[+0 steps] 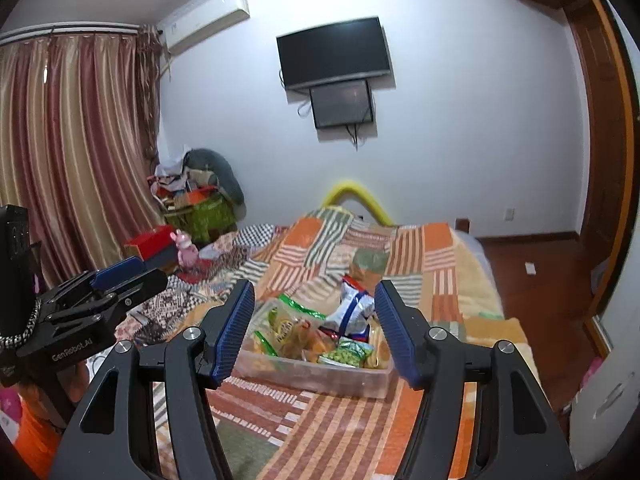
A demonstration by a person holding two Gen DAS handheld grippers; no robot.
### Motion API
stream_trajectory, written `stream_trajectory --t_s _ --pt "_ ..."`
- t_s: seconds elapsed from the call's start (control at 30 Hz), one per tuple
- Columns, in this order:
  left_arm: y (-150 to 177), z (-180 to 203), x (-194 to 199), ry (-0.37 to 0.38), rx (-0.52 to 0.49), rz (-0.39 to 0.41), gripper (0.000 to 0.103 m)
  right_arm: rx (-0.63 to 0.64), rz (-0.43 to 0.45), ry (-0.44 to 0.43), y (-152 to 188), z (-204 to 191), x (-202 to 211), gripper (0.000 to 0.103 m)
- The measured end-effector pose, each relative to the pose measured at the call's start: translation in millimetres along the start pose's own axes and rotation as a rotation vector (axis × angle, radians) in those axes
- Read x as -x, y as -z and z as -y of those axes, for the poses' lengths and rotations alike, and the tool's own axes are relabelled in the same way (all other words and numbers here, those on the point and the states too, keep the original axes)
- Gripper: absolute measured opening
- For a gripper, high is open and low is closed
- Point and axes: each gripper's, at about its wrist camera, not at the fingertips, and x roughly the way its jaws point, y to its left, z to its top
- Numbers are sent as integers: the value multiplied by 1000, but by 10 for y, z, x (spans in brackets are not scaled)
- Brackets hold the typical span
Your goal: Organize snacks
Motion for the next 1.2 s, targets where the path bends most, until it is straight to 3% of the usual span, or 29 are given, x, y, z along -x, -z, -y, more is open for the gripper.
stream_trajectory --t_s 0.07,0.13,0.23,0.5,1.2 --pt "3 27 90 -10 -12 21 75 6 19 11 6 -39 46 71" --pt "3 46 146 -14 -15 34 85 1 31 12 9 -64 68 80" --pt "2 41 205 -13 0 51 97 -3 40 11 24 -85 76 85" --pt "28 64 292 -32 -14 75 103 -6 64 49 51 -108 118 102" --pt "53 89 329 -14 -18 85 103 38 97 103 96 -140 228 103"
